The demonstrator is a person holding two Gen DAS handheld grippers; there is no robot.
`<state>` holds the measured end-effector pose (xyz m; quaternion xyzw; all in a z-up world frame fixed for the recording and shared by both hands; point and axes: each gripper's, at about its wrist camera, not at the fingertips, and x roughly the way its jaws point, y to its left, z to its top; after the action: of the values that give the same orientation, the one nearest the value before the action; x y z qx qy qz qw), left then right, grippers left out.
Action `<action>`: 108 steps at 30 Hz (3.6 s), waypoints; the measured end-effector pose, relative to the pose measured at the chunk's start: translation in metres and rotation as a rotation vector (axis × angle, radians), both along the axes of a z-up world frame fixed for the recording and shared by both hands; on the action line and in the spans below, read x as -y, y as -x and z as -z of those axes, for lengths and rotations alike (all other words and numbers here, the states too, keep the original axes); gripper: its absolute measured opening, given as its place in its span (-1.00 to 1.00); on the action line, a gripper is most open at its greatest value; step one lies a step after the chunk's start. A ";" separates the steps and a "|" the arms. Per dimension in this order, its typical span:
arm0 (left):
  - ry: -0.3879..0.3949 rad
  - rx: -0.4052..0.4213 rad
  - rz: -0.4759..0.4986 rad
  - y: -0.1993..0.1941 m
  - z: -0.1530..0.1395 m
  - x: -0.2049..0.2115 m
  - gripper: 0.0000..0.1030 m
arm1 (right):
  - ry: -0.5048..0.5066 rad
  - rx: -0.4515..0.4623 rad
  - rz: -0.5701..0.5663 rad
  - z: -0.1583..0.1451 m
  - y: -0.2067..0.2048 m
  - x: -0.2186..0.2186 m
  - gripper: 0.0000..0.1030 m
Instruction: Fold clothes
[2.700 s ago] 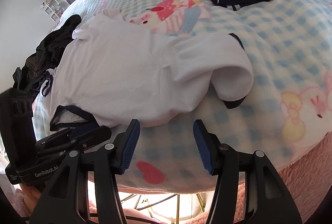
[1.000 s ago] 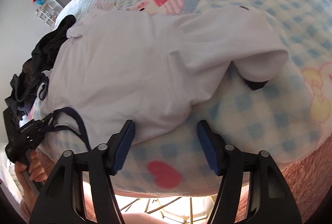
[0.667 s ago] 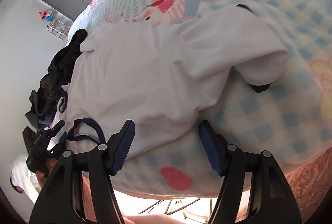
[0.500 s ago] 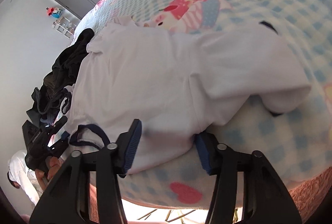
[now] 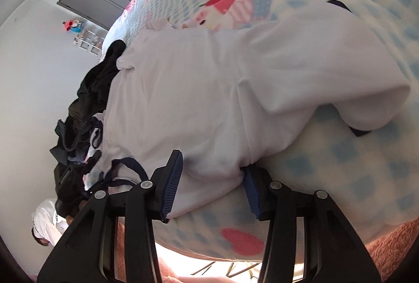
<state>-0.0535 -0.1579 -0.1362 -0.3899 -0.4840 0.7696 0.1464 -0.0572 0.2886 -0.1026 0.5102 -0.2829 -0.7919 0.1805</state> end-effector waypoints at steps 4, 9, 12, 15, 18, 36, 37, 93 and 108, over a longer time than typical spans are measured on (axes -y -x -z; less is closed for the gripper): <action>0.121 -0.031 -0.005 0.005 -0.008 -0.023 -0.22 | -0.044 -0.050 0.009 -0.004 0.005 0.010 -0.13; 0.082 0.056 -0.051 0.014 0.013 -0.015 -0.44 | 0.005 0.007 0.076 0.024 0.007 0.005 -0.09; 0.017 0.066 -0.015 0.020 0.022 -0.011 -0.42 | 0.035 0.011 0.066 0.029 0.010 0.010 0.12; -0.034 0.089 0.016 0.028 0.026 -0.010 -0.42 | 0.056 0.011 0.019 0.034 0.018 0.018 0.44; 0.015 0.087 -0.009 0.027 0.015 -0.007 -0.74 | 0.058 0.017 -0.020 0.030 0.024 0.027 0.75; -0.073 0.051 -0.068 -0.009 0.017 0.009 -0.27 | 0.087 -0.025 0.021 0.024 0.024 0.015 0.00; -0.088 0.038 -0.066 -0.005 0.017 0.008 -0.09 | 0.106 -0.029 0.021 0.023 0.026 0.014 0.00; 0.473 -0.174 0.161 0.071 -0.139 -0.063 -0.92 | -0.092 -0.068 -0.087 -0.070 0.056 0.026 -0.72; 0.618 -0.713 -0.012 0.133 -0.468 -0.059 -0.92 | -0.007 -0.754 -0.001 -0.427 0.151 0.008 -0.80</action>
<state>-0.1862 -0.0992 0.3318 -0.1238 -0.1541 0.9643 0.1759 -0.2081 0.2804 0.3249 0.1836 -0.1936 -0.9250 0.2707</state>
